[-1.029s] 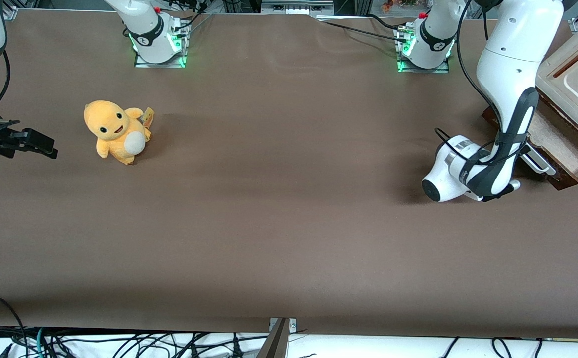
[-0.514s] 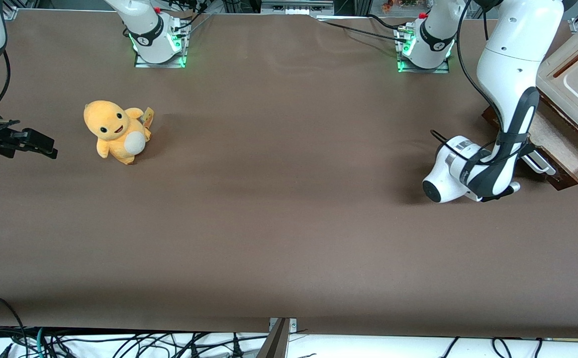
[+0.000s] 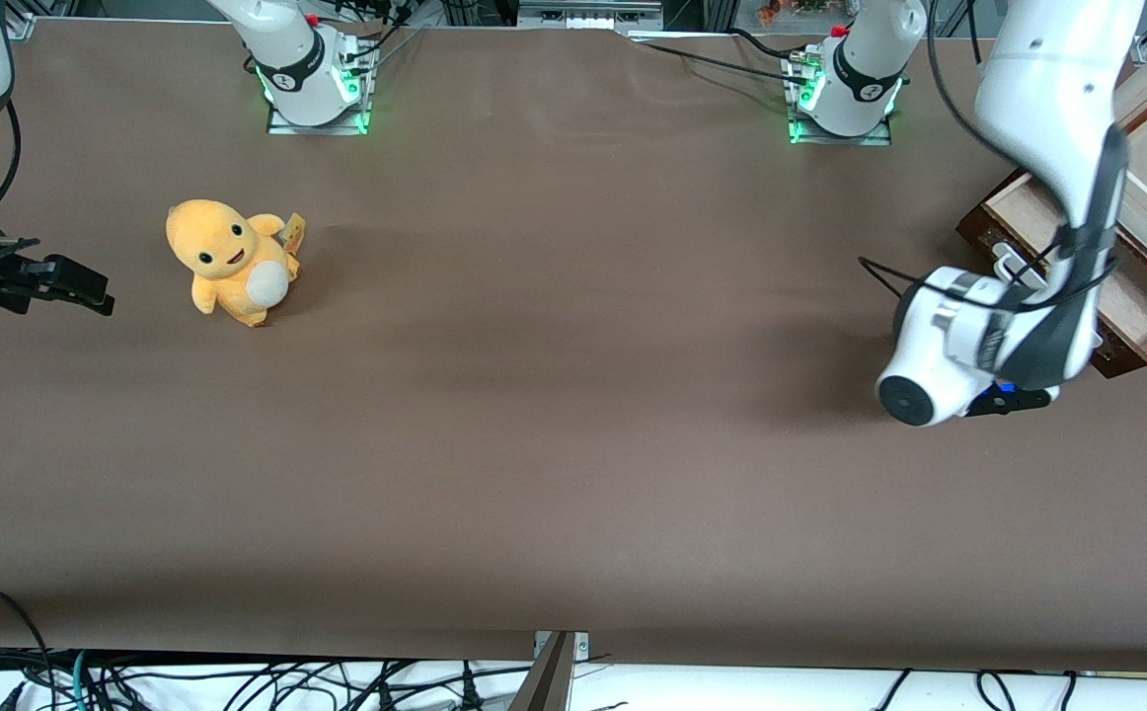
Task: Open lower drawer with left arm only
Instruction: 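Open the left gripper to release the drawer handle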
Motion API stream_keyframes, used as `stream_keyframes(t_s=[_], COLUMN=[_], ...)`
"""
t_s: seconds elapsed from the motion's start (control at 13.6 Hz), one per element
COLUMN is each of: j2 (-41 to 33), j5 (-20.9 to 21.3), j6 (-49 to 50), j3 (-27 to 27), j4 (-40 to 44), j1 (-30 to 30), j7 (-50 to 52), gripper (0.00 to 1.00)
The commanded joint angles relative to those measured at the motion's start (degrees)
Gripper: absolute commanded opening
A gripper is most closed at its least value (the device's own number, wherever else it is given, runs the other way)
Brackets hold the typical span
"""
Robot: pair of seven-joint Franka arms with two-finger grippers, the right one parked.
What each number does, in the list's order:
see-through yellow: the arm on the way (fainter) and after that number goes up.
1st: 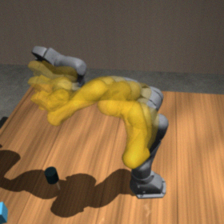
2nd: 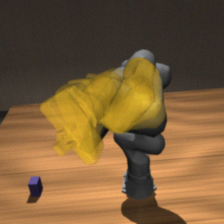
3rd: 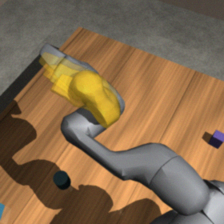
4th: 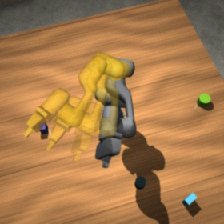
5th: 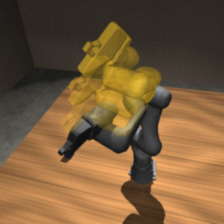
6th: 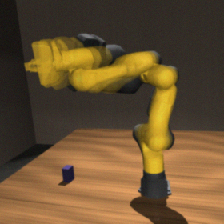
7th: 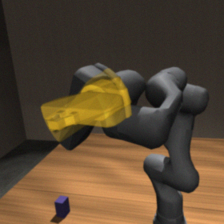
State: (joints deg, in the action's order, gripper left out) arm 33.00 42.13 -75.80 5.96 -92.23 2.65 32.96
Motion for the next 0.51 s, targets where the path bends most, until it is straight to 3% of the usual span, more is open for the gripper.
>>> stream_keyframes(t_s=[0.0,0.44], j2=[-3.9,-13.0], j5=[-9.0,-28.7], j6=[0.7,0.7], j3=[-0.2,-0.1], j4=[4.2,9.7], j1=[0.2,0.5], j7=[-5.9,-14.6], gripper=[1.0,1.0])
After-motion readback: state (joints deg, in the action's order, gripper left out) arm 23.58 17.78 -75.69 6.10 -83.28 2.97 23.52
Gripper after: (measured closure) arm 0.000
